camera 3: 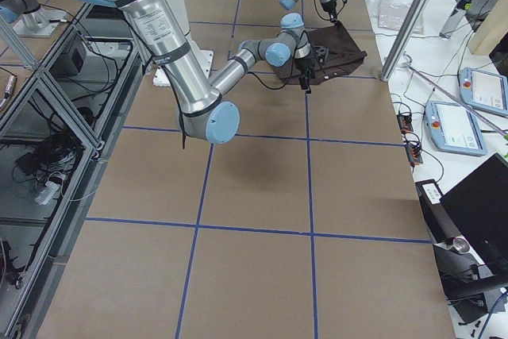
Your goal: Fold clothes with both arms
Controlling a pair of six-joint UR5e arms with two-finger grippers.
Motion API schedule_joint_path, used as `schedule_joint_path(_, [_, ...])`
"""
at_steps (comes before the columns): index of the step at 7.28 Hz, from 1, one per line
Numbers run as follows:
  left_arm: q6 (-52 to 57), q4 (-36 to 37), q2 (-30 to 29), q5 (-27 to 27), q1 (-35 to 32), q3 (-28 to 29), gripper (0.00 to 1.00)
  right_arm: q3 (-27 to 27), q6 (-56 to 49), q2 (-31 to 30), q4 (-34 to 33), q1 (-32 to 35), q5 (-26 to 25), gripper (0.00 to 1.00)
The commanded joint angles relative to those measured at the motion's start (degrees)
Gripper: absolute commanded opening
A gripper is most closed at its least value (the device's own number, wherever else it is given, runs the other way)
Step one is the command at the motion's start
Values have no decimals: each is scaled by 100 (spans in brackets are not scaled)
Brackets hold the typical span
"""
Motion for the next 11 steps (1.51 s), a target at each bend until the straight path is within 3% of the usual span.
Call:
schedule_joint_path(1, [528,-101,-90,25,-211,199,5,7,65,-11,0,-67,-19,100])
schedule_joint_path(2, [669,-241,76,-10,-203,112,99,-20,257,32,0,-198,-28,100])
schedule_joint_path(3, [966,-495,165,-80,-220,-28,100,-55,494,120,9,-286,-106,100])
schedule_joint_path(4, [1004,-523,235,-480,-238,-169,100,-168,783,312,105,-322,-237,94])
schedule_joint_path(5, [1004,-541,436,-632,-238,-457,100,-926,1265,714,767,-392,-395,83])
schedule_joint_path(7, [943,-541,596,-643,-238,-767,100,-2579,1497,1707,1727,-454,-546,72])
schedule_joint_path(8, [925,-541,596,-643,-238,-768,100,-2995,1516,1877,1975,-524,-686,70])
schedule_joint_path(11, [916,-541,596,-643,-229,-768,100,-3438,1481,2150,1986,-735,-924,70])
